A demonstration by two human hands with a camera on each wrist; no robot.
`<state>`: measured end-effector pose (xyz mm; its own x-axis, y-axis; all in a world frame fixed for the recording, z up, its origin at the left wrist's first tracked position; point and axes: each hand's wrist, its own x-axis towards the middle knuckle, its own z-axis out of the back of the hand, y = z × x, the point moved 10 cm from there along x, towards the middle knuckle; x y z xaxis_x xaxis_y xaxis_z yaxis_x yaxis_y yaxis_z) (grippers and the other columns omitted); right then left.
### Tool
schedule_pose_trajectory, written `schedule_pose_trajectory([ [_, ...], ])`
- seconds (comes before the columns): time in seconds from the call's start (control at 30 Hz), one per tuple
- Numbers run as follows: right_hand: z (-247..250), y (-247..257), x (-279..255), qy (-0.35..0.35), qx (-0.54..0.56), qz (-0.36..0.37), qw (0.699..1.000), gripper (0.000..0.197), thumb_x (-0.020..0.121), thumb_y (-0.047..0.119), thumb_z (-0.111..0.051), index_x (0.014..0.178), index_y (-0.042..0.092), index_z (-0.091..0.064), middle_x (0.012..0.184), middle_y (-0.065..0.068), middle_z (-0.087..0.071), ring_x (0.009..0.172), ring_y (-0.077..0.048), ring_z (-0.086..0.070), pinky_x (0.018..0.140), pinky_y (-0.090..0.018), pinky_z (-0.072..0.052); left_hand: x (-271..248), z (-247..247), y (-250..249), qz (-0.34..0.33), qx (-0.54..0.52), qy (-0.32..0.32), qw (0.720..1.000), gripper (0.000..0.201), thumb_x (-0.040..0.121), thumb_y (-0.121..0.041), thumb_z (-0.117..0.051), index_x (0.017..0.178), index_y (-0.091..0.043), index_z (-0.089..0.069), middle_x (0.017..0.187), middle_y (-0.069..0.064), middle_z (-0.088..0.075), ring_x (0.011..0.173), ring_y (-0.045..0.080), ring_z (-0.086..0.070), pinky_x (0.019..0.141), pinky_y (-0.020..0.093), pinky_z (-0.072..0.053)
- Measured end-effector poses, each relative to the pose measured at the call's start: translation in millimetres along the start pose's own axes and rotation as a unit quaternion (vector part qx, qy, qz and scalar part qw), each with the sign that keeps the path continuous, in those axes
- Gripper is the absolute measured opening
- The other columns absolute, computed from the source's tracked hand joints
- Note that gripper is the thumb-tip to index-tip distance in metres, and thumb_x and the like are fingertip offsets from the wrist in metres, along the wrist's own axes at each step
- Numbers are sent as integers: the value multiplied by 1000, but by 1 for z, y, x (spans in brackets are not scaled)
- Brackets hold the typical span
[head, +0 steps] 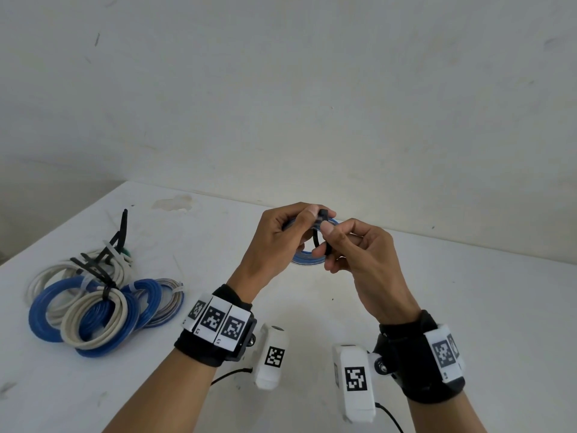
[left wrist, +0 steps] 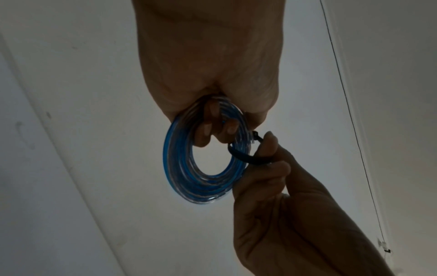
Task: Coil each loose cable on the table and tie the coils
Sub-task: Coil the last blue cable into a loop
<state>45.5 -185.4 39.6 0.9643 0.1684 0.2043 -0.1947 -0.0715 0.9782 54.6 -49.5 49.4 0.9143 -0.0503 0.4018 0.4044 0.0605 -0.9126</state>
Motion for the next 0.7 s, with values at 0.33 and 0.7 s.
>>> schedule_pose_trajectory([
  [0.33,8,0,0,-36,31,11,999,27,96,23,-67,90,-3,-64,73,-16,-73,50,-17,-56,54,-24,-48,-2,-6,-7,-54,54,8,997,28,106,-11,-49,97,-4,-75,67,-19,-63,62,3,-55,63,12,-38],
  [0.7,30,-2,4,-77,-6,25,997,14,93,16,-72,96,3,-76,68,-22,-45,62,-20,-45,55,-16,-37,-4,-25,5,-45,94,65,992,26,107,-19,-51,92,-17,-71,60,-20,-55,56,2,-46,61,18,-36],
])
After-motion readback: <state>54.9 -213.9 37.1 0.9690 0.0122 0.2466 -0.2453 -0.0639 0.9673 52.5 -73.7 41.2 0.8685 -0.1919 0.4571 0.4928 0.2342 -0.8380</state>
